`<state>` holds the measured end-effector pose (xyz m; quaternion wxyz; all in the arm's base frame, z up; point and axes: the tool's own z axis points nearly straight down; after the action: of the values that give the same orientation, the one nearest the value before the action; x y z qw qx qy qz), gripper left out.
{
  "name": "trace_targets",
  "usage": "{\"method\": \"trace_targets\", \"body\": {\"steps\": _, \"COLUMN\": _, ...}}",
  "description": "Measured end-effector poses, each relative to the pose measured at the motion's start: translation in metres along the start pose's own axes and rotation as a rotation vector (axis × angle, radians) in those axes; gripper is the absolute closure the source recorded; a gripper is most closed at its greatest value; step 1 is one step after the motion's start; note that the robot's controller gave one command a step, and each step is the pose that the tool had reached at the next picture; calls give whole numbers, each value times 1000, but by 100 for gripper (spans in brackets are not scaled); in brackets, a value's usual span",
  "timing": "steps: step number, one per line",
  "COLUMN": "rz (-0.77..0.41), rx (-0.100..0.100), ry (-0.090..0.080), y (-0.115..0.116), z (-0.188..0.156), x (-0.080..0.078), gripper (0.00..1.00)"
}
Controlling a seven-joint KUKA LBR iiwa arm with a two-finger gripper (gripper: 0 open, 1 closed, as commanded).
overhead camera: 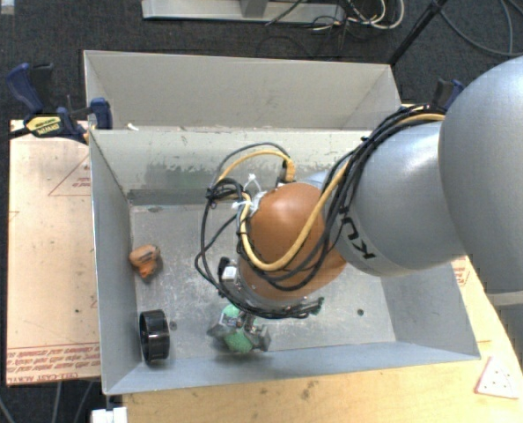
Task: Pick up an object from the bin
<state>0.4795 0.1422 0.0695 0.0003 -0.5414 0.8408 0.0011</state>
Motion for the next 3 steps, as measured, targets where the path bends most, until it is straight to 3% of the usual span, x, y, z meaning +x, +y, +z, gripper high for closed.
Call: {"method": "trace_targets", "body": {"steps": 3, "rz": 2, "rx": -4, "ry": 3, "y": 2, "z": -21, "x": 0, "gripper": 100}}
